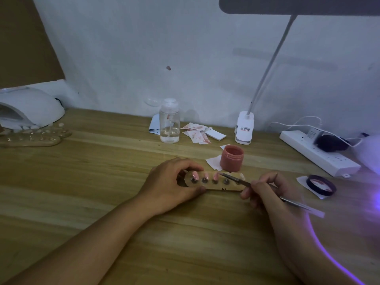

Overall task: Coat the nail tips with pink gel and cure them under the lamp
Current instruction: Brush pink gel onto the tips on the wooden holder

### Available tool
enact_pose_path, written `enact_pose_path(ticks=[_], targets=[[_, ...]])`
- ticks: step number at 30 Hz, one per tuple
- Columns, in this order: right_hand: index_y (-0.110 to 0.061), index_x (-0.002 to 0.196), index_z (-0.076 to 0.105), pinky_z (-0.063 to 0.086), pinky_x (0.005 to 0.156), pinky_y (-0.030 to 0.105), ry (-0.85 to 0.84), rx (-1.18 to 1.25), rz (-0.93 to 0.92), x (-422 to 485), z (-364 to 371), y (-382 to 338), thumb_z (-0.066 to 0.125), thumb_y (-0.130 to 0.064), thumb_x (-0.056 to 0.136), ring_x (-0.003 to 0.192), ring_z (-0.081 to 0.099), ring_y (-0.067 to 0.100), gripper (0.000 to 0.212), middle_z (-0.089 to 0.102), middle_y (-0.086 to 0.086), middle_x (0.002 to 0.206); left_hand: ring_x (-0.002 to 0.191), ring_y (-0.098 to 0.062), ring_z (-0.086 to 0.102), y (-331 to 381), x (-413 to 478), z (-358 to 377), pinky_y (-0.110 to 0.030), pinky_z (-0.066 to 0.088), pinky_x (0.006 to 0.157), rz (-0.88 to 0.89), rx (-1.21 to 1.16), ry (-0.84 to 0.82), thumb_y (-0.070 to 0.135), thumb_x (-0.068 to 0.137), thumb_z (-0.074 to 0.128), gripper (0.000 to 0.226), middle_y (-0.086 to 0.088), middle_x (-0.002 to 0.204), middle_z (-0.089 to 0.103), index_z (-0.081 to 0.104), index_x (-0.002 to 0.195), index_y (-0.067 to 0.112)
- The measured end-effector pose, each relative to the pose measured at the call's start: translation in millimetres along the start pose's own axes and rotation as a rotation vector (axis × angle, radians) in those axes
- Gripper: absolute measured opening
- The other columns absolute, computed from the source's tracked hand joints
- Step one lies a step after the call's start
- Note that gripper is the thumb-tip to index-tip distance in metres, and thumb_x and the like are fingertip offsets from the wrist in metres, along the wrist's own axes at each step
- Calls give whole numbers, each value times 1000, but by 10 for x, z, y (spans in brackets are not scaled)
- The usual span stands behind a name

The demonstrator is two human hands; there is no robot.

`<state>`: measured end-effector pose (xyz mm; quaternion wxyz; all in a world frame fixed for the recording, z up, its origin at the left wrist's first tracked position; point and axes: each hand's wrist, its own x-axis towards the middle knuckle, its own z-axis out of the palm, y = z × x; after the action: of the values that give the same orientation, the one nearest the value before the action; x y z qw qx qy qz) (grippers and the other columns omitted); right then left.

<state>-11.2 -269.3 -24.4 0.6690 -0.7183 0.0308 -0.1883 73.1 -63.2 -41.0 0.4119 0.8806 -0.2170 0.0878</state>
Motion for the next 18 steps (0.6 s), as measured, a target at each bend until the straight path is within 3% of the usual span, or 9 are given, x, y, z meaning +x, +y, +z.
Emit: enact_pose_path(ticks=[8, 18], targets=[[-8, 80, 52, 44, 52, 15, 4, 23, -26, -17, -4, 4, 59, -6, 89, 58, 53, 11, 12, 70, 10, 66, 94, 5, 58, 8, -1, -4, -30, 50, 89, 3, -9, 5, 42, 69, 85, 41, 24, 99, 63, 70, 107, 41], [-10, 80, 52, 47, 56, 16, -5, -160, -277, -128, 37, -110, 62, -8, 87, 54, 60, 4, 12, 71, 6, 67, 94, 1, 55, 67, -29, -22, -34, 49, 83, 145, 46, 79, 49, 69, 77, 37, 24, 94, 60, 66, 104, 42]])
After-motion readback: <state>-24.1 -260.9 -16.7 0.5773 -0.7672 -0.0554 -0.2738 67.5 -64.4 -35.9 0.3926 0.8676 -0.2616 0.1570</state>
